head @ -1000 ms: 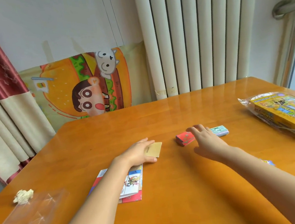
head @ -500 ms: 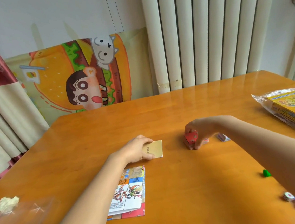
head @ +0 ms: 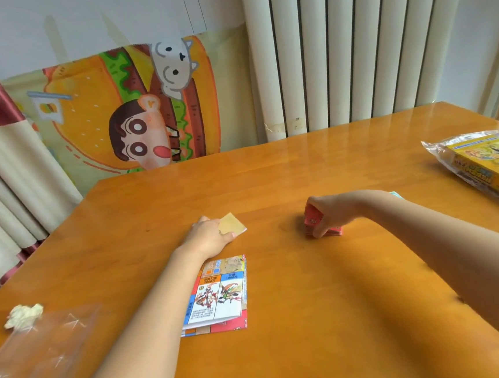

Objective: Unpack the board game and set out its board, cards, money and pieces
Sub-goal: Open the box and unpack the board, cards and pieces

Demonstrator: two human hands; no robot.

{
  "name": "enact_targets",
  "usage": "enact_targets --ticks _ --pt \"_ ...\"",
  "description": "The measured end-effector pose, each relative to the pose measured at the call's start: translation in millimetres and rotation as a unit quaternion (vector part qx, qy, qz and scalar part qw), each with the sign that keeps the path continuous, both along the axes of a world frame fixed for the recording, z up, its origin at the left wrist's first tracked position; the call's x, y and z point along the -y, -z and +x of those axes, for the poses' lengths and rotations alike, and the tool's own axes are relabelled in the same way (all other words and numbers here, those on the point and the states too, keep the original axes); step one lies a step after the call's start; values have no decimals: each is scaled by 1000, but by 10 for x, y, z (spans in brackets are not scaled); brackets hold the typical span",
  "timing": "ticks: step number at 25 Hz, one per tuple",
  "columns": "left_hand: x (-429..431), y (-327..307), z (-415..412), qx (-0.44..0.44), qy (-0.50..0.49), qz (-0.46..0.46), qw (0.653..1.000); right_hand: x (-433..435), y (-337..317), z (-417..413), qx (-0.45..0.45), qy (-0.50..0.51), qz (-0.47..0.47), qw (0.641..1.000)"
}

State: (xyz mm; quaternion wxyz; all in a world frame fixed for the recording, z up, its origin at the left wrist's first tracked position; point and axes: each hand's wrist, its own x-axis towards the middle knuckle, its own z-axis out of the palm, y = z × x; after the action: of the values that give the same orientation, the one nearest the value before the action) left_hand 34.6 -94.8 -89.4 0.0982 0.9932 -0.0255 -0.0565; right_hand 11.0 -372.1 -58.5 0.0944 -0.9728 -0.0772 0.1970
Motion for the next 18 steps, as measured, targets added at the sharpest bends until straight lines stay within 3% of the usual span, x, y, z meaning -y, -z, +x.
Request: enact_targets --ticks 5,10,12,13,16,18 --pt "-369 50 -124 1 -167 68 984 -156 55 -261 11 -6 136 991" --pt "-832 -34 -321 -4 -299 62 952 -486 119 -554 24 -53 167 984" --pt "-821 -113 -436 41 -237 30 970 -549 159 -621 40 -36 177 983" --pt "-777 -154 -510 47 -154 -13 987 -565 162 -658 52 -27 175 983" --pt "-556 -233 -912 -57 55 -48 996 -605 165 -805 99 14 195 976" --pt "-545 -187 -1109 -84 58 -14 995 -643 232 -935 143 40 216 965"
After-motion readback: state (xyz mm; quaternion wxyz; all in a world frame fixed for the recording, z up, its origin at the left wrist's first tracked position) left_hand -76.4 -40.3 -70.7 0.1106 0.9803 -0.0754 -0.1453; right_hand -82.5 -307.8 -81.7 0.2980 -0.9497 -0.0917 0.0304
